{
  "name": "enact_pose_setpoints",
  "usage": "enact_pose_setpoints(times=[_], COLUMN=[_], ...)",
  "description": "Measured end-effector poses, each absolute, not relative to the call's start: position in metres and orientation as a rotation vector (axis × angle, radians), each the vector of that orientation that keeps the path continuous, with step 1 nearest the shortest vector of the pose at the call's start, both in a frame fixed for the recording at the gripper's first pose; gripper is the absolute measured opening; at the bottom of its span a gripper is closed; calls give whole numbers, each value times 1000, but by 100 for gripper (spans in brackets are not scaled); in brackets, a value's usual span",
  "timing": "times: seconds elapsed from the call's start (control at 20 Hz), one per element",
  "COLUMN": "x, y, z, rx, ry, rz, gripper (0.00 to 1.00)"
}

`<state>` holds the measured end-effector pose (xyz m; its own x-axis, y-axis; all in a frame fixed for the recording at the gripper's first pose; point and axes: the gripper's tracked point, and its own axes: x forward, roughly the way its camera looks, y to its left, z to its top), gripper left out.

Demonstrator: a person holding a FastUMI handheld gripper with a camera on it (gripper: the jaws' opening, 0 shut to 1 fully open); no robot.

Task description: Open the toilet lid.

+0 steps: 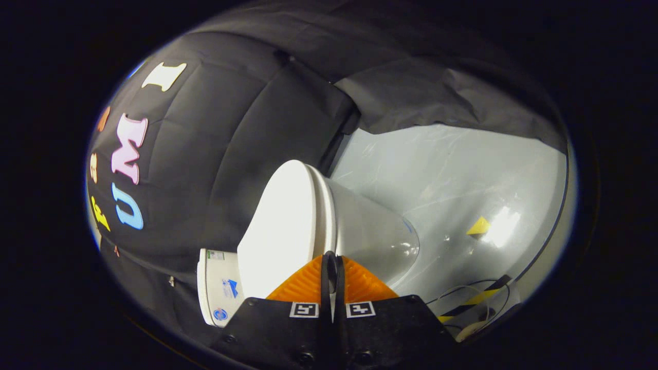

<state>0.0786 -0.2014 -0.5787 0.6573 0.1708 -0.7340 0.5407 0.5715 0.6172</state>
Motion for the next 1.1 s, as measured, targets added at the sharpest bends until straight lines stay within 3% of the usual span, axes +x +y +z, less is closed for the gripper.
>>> enact_pose_setpoints(times=[0.5,1.1], x=[102,124], y=[-167,-50], z=[-459,-316], rx=[676,392], ry=[720,523], rz=[-171,23], gripper=[5,5])
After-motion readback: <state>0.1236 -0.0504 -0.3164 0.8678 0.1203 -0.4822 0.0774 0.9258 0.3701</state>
